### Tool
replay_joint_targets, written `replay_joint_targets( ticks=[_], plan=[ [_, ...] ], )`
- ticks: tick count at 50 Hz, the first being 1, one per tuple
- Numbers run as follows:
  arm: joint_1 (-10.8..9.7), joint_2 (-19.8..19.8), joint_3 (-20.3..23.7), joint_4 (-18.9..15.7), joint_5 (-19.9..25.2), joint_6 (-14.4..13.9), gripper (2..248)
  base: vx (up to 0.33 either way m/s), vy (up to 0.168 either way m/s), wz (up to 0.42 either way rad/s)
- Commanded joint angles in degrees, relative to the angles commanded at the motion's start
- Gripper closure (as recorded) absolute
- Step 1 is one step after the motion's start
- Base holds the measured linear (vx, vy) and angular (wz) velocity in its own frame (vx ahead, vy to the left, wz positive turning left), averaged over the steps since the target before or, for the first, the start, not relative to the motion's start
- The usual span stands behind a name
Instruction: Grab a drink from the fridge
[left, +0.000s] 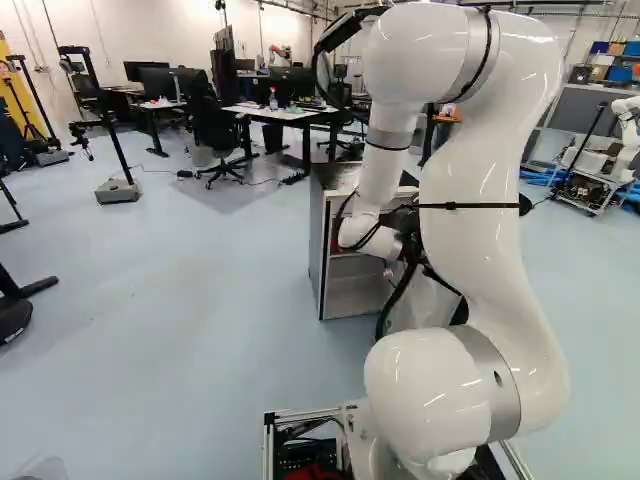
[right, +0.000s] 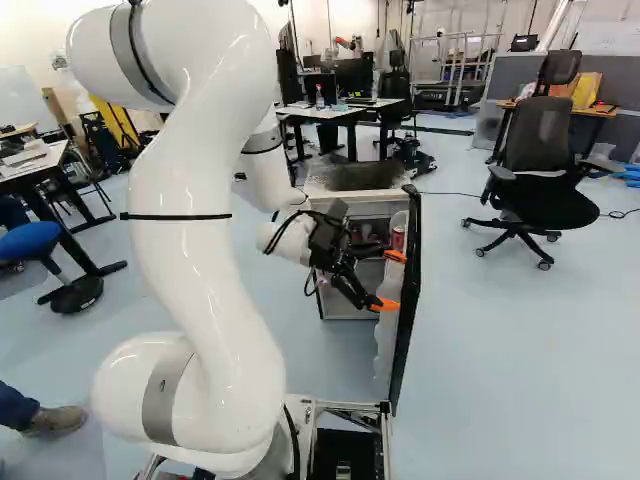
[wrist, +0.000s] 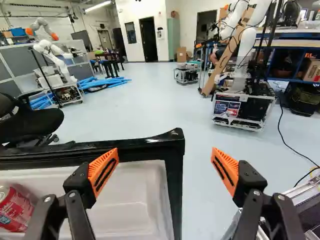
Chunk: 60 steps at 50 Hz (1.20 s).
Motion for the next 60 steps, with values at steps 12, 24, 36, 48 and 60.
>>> replay_joint_targets(
  ticks=[12, 24, 36, 48, 60],
  plan=[
    [-2.1, -0.5, -1.3, 0.0, 0.0, 0.0, 3, 0.000, 0.000, 0.000],
    [-4.2, -1.0, -2.7, 0.0, 0.0, 0.0, 3, 0.000, 0.000, 0.000],
    [-6.3, -1.6, -4.2, -0.4, 0.0, 0.0, 3, 0.000, 0.000, 0.000],
    [-8.3, -2.2, -5.8, -1.2, 0.0, 0.0, 3, 0.000, 0.000, 0.000],
    [-10.2, -2.9, -7.3, -2.1, 0.0, 0.0, 3, 0.000, 0.000, 0.000]
  ],
)
